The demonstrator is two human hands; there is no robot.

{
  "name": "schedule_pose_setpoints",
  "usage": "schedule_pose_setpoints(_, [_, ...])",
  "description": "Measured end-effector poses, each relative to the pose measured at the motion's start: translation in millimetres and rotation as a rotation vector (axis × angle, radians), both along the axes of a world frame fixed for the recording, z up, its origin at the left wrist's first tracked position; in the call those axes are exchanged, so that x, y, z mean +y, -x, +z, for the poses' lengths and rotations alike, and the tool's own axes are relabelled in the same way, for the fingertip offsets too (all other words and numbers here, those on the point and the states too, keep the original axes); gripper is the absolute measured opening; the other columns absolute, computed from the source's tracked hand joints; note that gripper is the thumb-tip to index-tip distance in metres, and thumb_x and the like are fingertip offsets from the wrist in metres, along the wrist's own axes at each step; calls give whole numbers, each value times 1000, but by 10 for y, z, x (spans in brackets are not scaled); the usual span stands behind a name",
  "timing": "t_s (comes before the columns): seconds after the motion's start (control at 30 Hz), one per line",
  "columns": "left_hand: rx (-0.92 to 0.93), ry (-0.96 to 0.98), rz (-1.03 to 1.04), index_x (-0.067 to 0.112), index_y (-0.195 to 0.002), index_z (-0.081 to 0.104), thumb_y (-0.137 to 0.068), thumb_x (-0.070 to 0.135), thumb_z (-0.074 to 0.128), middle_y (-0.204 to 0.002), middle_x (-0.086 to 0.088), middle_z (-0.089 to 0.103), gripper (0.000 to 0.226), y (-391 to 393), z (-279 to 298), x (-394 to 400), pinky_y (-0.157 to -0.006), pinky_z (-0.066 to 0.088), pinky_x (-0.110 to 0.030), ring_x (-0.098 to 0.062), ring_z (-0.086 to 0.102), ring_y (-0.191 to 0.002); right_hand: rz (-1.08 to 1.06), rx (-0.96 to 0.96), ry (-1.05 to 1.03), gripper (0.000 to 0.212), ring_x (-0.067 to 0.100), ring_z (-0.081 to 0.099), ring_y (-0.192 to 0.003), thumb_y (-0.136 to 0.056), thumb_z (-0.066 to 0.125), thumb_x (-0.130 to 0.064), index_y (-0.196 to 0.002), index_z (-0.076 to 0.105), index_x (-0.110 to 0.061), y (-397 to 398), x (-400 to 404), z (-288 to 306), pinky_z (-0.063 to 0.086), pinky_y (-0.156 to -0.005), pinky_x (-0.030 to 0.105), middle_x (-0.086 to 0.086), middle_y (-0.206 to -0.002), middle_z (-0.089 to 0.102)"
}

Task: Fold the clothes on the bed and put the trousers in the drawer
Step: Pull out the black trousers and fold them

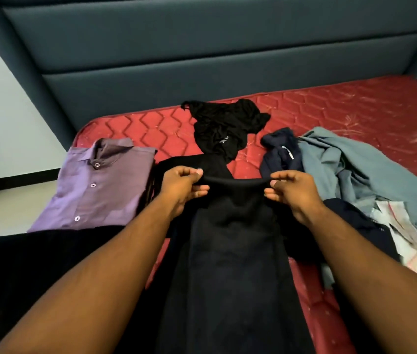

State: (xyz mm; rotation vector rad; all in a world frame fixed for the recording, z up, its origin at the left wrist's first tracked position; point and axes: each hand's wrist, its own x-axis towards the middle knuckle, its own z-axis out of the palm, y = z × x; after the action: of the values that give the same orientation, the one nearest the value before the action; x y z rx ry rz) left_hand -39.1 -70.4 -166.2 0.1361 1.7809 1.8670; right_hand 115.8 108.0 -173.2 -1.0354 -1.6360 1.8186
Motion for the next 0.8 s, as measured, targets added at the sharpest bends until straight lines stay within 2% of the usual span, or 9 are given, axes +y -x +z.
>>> schedule_pose_setpoints(0.1, [-29, -97, 53, 9, -87, 53, -96, 18, 60, -84, -6, 63, 15, -448, 247, -401, -56, 60, -32, -24, 68, -54, 34, 66, 1, 16, 13, 67, -55, -90, 55, 11, -90, 61, -4, -492, -330, 266, 59, -58, 22, 10, -71, 61])
schedule_pose_setpoints(0.17, [-40, -123, 54, 8, -89, 57, -95, 5, 58, -85, -12, 65, 7, -847, 340, -750, -60, 60, -31, -22, 69, -59, 45, 84, 3, 20, 13, 67, -56, -88, 56, 13, -87, 62, -6, -899, -625, 397, 59, -60, 22, 8, -66, 64])
schedule_pose_setpoints(0.3, [-30, -102, 63, 10, -102, 62, -85, -16, 59, -99, -11, 66, 31, -1687, 292, -1478, -65, 61, -33, -19, 68, -81, 125, 36, -116, 30, 7, 65, -56, -85, 56, 18, -82, 66, -10, -1740, -1284, 365, 56, -61, 19, -3, -60, 68])
schedule_pose_setpoints(0.4, [-15, -55, 102, 16, -115, 60, -82, -23, 57, -117, -2, 56, 51, -2307, 121, -1990, -60, 61, -31, -22, 65, -90, 259, -183, -569, 34, -5, 65, -73, -78, 67, 13, -82, 72, -20, -2385, -1734, 143, 51, -77, 13, -22, -75, 70])
schedule_pose_setpoints(0.47, [-43, 4, 134, 20, -123, 56, -80, -25, 56, -126, 0, 51, 61, -2673, -59, -2272, -58, 60, -32, -22, 64, -93, 399, -339, -814, 31, -3, 65, -82, -74, 70, 9, -84, 75, -20, -2705, -1981, 5, 49, -80, 14, -19, -83, 72])
schedule_pose_setpoints(0.53, [-75, 80, 161, 21, -123, 54, -79, -24, 57, -131, -1, 48, 63, -2959, -268, -2479, -56, 59, -33, -22, 64, -93, 561, -528, -881, 27, 9, 66, -89, -79, 65, 0, -89, 74, -23, -2920, -2196, -46, 48, -81, 24, -10, -93, 73])
schedule_pose_setpoints(0.63, [-99, 187, 184, 23, -118, 54, -80, -22, 59, -129, -5, 49, 59, -3242, -498, -2665, -56, 59, -35, -28, 65, -93, 735, -809, -912, 27, 17, 62, -103, -82, 55, -9, -96, 69, -27, -3061, -2436, -50, 45, -83, 28, -6, -107, 69])
schedule_pose_setpoints(0.8, [-62, 289, 158, 23, -111, 51, -80, -19, 60, -107, -12, 54, 53, -3496, -548, -2810, -51, 57, -33, -30, 65, -84, 820, -1036, -951, 27, 29, 61, -109, -87, 48, -12, -104, 65, -24, -3083, -2686, 135, 47, -86, 33, 5, -120, 61])
